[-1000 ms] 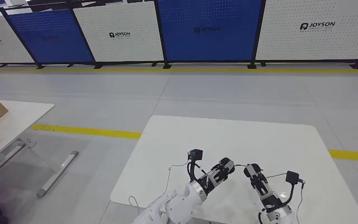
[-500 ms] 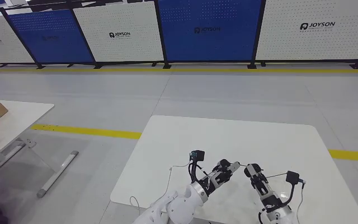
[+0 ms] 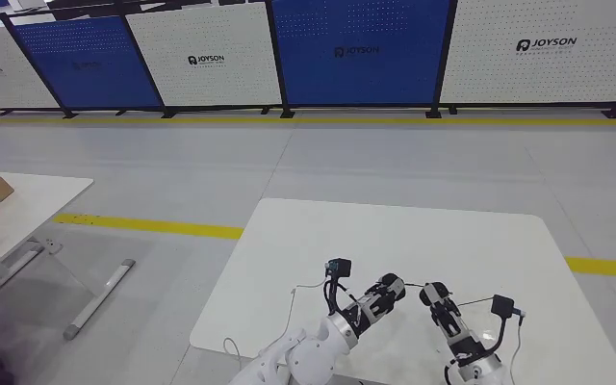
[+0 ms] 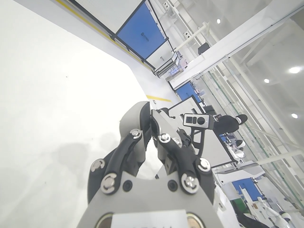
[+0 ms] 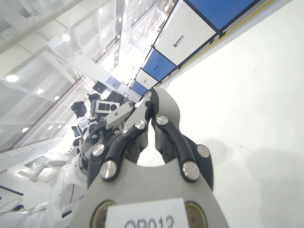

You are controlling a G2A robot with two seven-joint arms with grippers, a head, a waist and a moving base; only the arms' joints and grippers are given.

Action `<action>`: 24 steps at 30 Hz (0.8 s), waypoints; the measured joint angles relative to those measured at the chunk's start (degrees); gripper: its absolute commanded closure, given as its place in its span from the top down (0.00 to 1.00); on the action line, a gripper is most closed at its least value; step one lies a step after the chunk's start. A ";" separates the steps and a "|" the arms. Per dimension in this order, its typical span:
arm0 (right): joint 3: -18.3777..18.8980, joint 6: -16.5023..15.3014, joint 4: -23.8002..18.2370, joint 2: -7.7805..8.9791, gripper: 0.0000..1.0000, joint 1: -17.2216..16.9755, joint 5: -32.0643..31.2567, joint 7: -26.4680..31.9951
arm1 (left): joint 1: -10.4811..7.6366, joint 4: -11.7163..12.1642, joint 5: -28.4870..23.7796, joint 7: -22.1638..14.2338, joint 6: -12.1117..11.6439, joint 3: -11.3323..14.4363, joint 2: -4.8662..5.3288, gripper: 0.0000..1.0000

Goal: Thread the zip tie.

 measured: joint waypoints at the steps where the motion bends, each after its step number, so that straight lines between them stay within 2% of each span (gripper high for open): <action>1: 0.00 0.00 -0.02 0.00 0.00 -0.02 0.00 -0.02 | 0.03 -0.04 -0.01 0.05 -0.05 0.01 -0.01 0.00; 4: 0.00 0.00 -0.07 0.02 0.00 -0.05 -0.05 0.07 | 0.15 -0.17 -0.05 0.16 -0.14 0.00 -0.02 0.00; 5: 0.01 0.00 -0.09 0.03 0.40 -0.05 -0.12 0.13 | 0.18 -0.18 -0.09 0.22 -0.15 -0.01 -0.03 0.00; 6: 0.02 0.00 -0.11 0.04 0.48 -0.05 -0.19 0.16 | 0.23 -0.19 -0.22 0.30 -0.15 -0.02 -0.04 0.00; 7: 0.04 0.00 -0.14 0.05 0.88 -0.06 -0.27 0.18 | 0.27 -0.20 -0.52 0.43 -0.10 -0.05 -0.07 0.00; 8: 0.05 0.00 -0.16 0.06 1.00 -0.07 -0.32 0.19 | 0.28 -0.19 -0.77 0.52 -0.01 -0.07 -0.09 0.00; 18: 0.26 0.00 -0.54 0.27 1.00 -0.19 -0.55 0.98 | -0.15 0.19 -2.74 1.58 2.13 -0.35 -0.44 0.00; 24: 0.83 0.00 -0.37 0.45 1.00 -0.70 -0.63 0.67 | -0.16 -0.51 -7.84 3.42 3.61 -1.36 -0.88 0.00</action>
